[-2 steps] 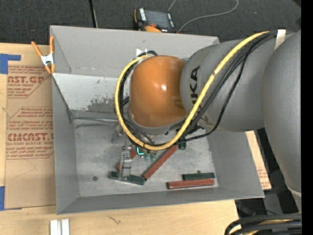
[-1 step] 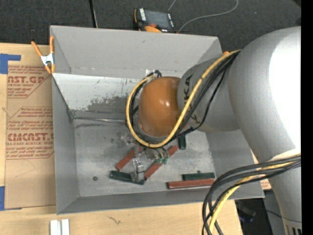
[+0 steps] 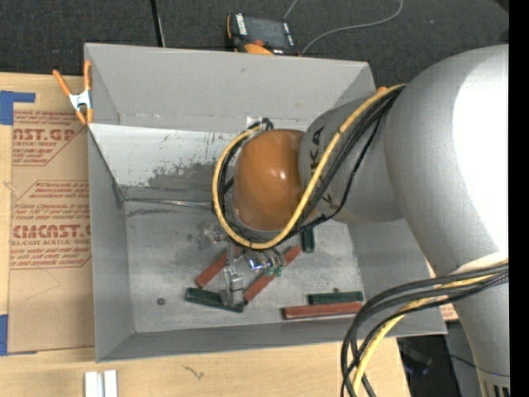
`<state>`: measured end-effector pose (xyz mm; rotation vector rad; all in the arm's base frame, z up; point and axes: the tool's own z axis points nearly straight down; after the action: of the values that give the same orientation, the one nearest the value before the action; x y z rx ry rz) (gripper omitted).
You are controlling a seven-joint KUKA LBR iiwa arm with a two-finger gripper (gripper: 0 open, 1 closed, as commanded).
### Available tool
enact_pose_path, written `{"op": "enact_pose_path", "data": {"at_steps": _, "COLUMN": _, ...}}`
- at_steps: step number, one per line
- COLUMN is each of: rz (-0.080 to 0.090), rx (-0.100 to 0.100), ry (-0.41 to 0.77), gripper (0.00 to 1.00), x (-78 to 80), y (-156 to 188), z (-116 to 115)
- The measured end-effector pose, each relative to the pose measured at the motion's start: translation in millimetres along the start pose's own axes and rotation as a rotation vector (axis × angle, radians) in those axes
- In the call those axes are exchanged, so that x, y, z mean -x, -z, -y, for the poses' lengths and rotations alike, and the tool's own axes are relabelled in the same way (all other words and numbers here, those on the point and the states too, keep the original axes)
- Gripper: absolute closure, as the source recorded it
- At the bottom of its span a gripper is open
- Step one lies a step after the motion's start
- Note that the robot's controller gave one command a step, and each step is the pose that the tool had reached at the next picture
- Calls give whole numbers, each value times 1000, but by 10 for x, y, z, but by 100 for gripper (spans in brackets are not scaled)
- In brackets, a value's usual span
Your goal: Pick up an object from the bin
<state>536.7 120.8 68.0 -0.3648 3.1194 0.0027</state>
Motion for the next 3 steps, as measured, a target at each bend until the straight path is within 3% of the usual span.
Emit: {"op": "enact_pose_path", "data": {"at_steps": 3, "rz": 1, "rx": 0, "ry": -2, "gripper": 0, "x": 19, "y": 10, "z": -14}}
